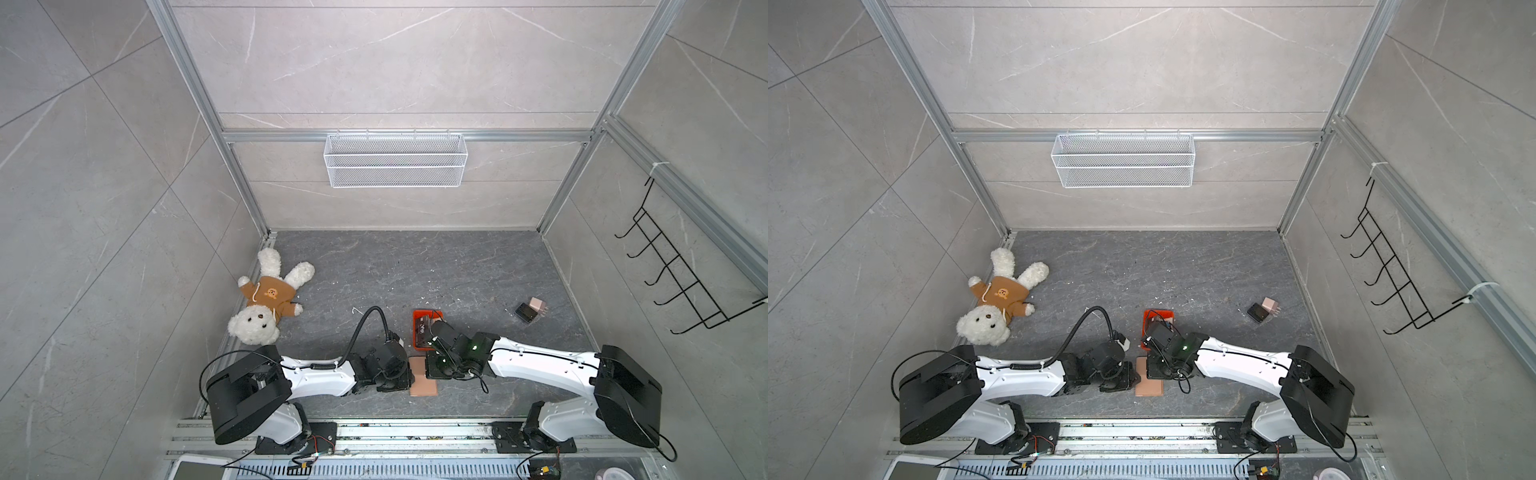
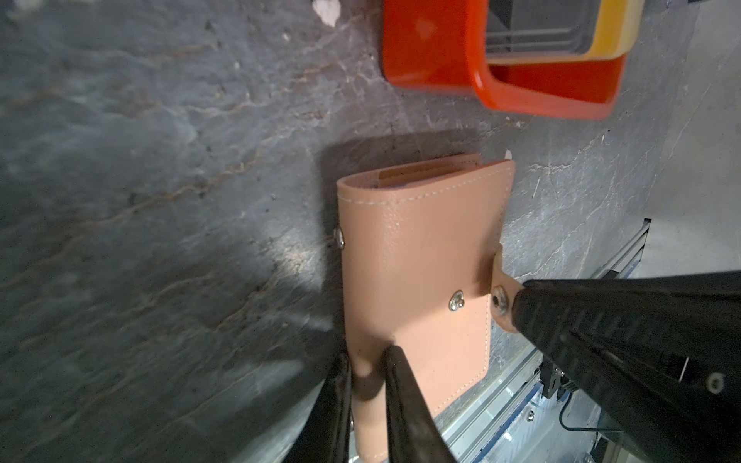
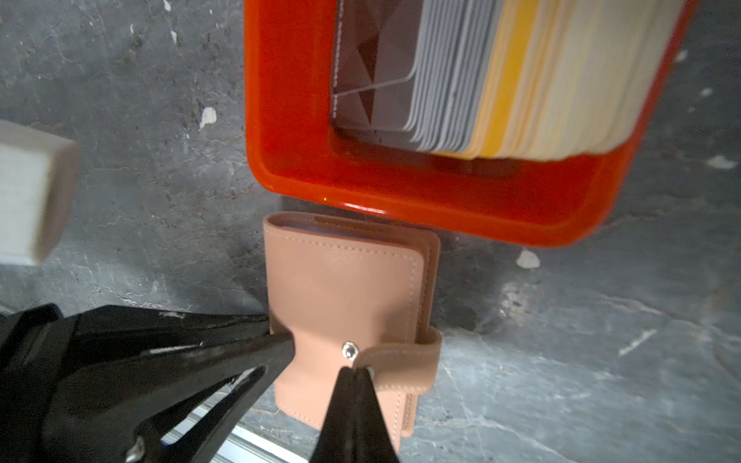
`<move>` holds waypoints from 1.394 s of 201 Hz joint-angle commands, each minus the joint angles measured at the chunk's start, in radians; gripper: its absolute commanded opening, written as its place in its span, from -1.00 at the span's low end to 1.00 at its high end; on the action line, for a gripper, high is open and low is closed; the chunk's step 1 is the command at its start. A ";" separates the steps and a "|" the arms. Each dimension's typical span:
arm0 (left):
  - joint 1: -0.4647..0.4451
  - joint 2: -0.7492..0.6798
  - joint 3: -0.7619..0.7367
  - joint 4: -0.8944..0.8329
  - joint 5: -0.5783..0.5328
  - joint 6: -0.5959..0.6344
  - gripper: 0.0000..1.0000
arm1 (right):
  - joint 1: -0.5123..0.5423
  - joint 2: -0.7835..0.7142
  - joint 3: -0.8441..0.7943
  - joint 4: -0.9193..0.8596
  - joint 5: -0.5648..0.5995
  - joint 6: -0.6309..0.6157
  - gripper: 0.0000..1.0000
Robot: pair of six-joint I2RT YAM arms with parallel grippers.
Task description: Put the credit cards into the card holder
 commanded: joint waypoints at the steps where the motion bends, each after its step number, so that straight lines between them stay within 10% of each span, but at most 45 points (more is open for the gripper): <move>1: -0.012 0.015 -0.005 0.023 -0.006 -0.013 -0.63 | 0.010 0.018 0.028 -0.026 0.022 -0.013 -1.00; 280: -0.030 0.031 -0.015 0.048 -0.017 -0.031 -0.63 | 0.041 0.093 0.064 -0.076 0.048 -0.016 -1.00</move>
